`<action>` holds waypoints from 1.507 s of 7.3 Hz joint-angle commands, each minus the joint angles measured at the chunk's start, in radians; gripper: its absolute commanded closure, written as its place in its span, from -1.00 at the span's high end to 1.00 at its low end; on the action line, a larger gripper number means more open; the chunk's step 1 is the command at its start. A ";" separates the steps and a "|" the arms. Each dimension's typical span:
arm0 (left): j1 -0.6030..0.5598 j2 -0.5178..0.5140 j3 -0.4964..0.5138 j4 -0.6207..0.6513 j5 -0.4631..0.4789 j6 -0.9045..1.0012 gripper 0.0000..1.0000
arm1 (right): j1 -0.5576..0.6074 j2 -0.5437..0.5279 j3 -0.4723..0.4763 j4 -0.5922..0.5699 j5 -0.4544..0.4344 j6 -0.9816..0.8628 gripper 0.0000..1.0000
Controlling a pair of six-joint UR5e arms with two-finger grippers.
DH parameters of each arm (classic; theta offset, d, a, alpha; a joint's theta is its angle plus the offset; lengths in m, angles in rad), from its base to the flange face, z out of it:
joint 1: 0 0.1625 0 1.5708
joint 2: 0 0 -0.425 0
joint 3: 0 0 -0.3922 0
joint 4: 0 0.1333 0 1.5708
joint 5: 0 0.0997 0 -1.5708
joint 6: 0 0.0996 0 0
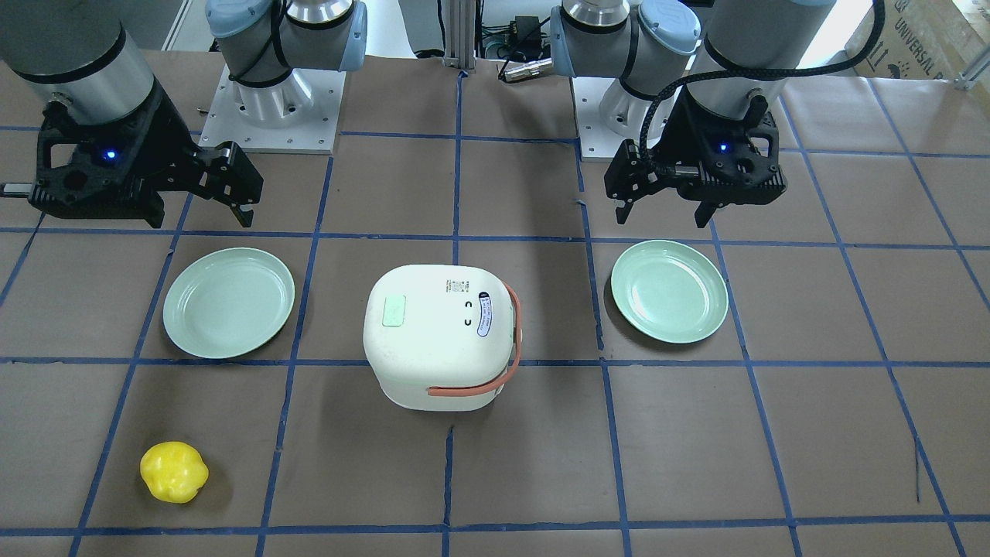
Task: Press rice cooker button
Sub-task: 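Move the right gripper toward the top of the white rice cooker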
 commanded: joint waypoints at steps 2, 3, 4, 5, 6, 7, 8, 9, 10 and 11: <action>0.000 0.000 0.000 0.000 0.000 0.000 1.00 | -0.003 0.000 0.000 -0.002 0.000 -0.001 0.99; 0.000 0.000 0.000 0.000 0.000 0.000 1.00 | -0.003 0.002 0.001 -0.002 0.000 -0.001 0.99; 0.000 0.000 0.000 0.000 0.000 0.000 1.00 | -0.001 0.002 0.000 -0.005 0.002 -0.001 0.99; 0.000 0.000 0.000 0.000 0.000 0.000 1.00 | 0.002 0.000 -0.023 -0.012 -0.003 0.002 0.99; 0.000 0.000 0.000 0.000 0.000 0.000 1.00 | 0.009 -0.004 -0.037 -0.006 -0.001 0.008 0.98; 0.000 0.000 0.001 0.000 0.000 0.000 1.00 | 0.025 0.000 -0.040 -0.006 0.003 0.011 0.93; 0.000 0.000 0.000 0.000 0.000 0.000 1.00 | 0.070 0.011 -0.049 -0.010 0.017 0.037 0.92; 0.000 0.000 0.001 0.000 0.000 0.000 1.00 | 0.138 0.026 -0.059 -0.013 0.029 0.113 0.91; 0.000 0.000 0.001 0.000 0.000 0.000 1.00 | 0.188 0.049 -0.066 -0.030 0.031 0.123 0.90; 0.000 0.000 0.001 0.000 0.000 0.000 1.00 | 0.210 0.084 -0.071 -0.060 0.032 0.125 0.73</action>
